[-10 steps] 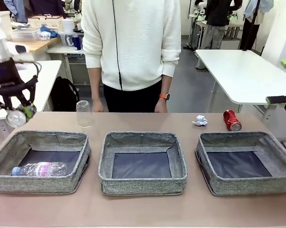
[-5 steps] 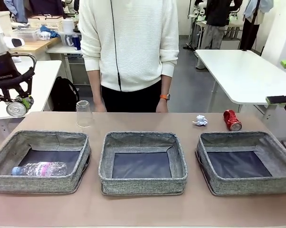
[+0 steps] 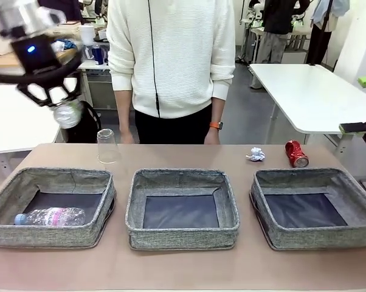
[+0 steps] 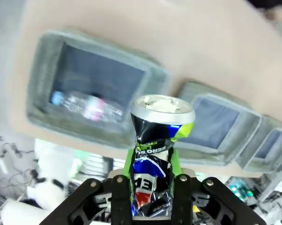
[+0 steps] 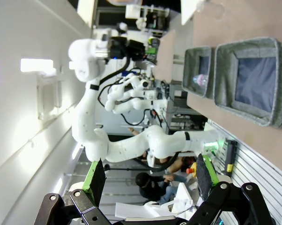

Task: Sort the waste into the appropriate baskets.
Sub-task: Pick up the waste item pointed out by the person.

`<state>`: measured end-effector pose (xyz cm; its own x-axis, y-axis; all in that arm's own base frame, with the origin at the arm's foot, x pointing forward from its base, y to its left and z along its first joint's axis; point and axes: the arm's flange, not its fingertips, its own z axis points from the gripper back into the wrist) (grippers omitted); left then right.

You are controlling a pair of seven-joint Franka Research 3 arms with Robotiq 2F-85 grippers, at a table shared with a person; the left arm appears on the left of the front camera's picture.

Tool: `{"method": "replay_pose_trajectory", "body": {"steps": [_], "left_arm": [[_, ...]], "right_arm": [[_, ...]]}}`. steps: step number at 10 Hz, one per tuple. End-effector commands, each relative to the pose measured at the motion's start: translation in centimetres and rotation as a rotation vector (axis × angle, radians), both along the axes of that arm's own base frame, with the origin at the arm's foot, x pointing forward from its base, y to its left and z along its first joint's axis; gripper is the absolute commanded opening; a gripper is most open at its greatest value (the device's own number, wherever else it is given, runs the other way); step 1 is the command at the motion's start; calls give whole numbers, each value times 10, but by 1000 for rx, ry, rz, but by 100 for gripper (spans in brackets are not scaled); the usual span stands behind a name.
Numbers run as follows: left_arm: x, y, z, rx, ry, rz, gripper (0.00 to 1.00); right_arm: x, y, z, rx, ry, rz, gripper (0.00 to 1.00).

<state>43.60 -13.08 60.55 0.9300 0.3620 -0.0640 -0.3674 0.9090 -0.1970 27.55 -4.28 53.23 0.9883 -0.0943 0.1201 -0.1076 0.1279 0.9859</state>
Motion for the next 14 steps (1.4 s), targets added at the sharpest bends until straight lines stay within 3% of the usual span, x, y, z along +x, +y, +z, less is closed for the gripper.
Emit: {"method": "replay_pose_trajectory", "body": {"steps": [1,2,4,7,8,14], "left_arm": [[13,-72,26,44,28,-6,33],[12,-114,37,59,31,1,33],[2,-193,58,89,17,-132,33],[-13,-275,79,93,16,-100,33],[-21,-295,86,114,-16,-111,33],[-3,-283,159,154,12,-149,33]], "right_arm": [[0,2,6,16,13,-6,100],[0,2,6,16,13,-6,100],[0,2,6,16,13,-6,100],[0,2,6,16,13,-6,100],[0,2,6,16,13,-6,100],[0,2,6,16,13,-6,100]]}}
